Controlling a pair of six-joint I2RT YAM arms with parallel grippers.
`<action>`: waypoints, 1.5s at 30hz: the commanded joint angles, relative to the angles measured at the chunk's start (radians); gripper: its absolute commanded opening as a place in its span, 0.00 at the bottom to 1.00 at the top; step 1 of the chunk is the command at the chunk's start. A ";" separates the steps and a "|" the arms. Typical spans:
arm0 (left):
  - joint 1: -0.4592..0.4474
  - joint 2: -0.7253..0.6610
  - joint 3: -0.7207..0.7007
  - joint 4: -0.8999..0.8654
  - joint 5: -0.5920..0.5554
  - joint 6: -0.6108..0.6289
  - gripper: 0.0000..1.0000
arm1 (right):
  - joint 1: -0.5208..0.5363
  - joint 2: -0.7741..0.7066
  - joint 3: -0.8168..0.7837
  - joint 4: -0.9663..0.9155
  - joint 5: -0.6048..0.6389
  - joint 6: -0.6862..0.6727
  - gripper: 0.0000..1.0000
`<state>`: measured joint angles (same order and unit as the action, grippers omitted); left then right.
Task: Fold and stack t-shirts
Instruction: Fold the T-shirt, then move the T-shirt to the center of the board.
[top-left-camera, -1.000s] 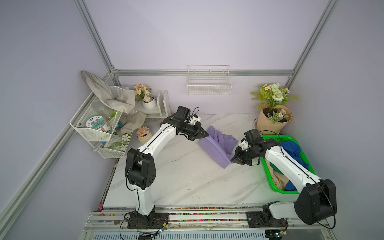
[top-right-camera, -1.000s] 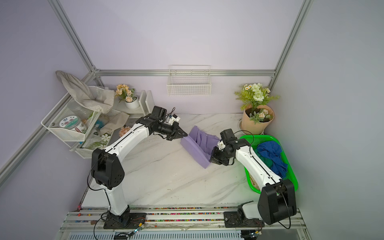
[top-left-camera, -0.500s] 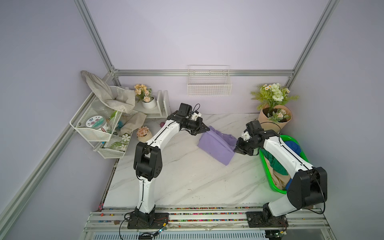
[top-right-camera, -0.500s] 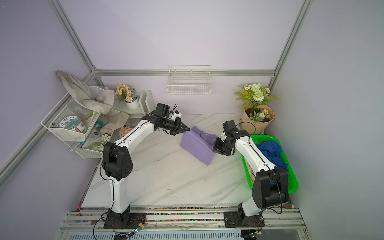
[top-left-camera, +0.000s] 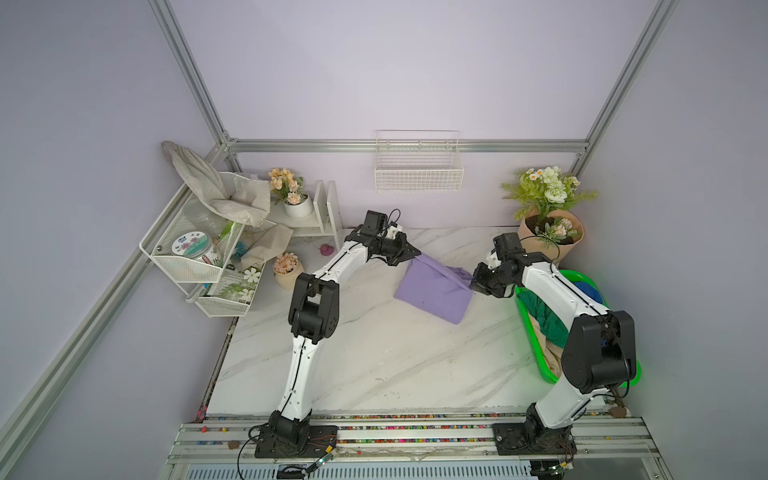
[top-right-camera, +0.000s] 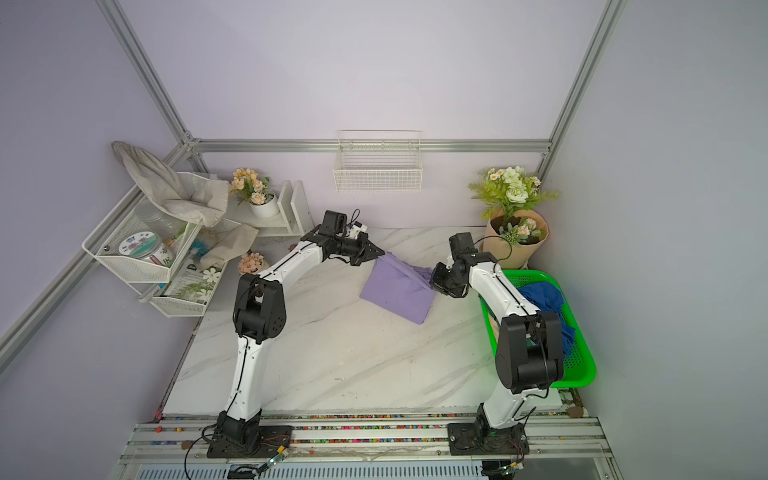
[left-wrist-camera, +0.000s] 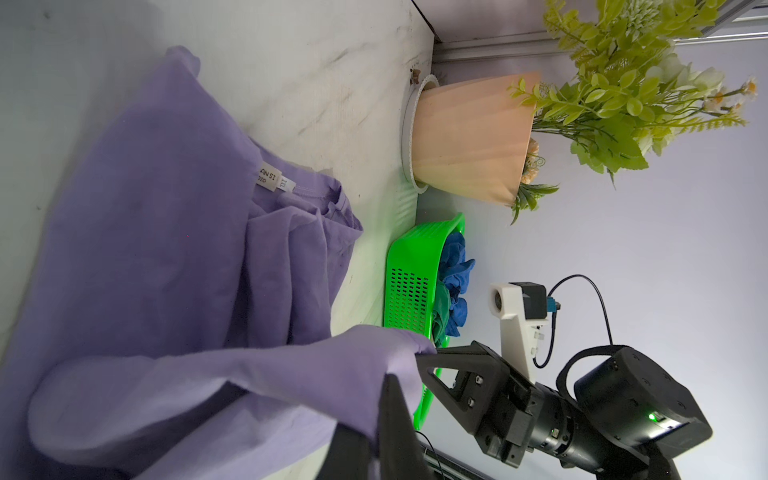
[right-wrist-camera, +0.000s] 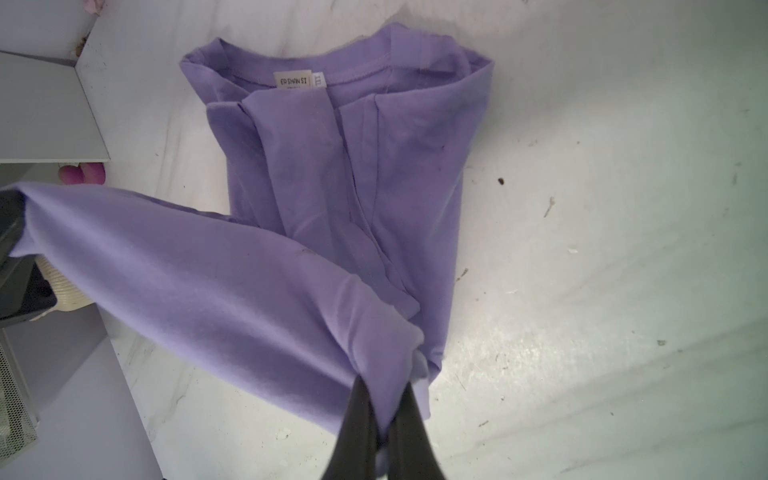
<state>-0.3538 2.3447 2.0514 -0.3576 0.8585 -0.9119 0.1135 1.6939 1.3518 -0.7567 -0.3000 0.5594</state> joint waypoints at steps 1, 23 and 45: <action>0.026 0.017 0.070 0.079 -0.083 0.029 0.06 | -0.029 0.026 -0.004 0.032 0.072 -0.010 0.03; 0.047 0.083 -0.055 0.135 -0.251 0.173 0.33 | -0.069 0.176 0.072 0.223 0.164 0.035 0.38; 0.018 -0.308 -0.663 0.242 -0.262 0.208 0.31 | 0.056 0.111 -0.172 0.259 -0.077 0.112 0.00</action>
<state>-0.3294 2.0636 1.4433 -0.1650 0.5934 -0.6914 0.1326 1.8130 1.1805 -0.4950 -0.3389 0.6491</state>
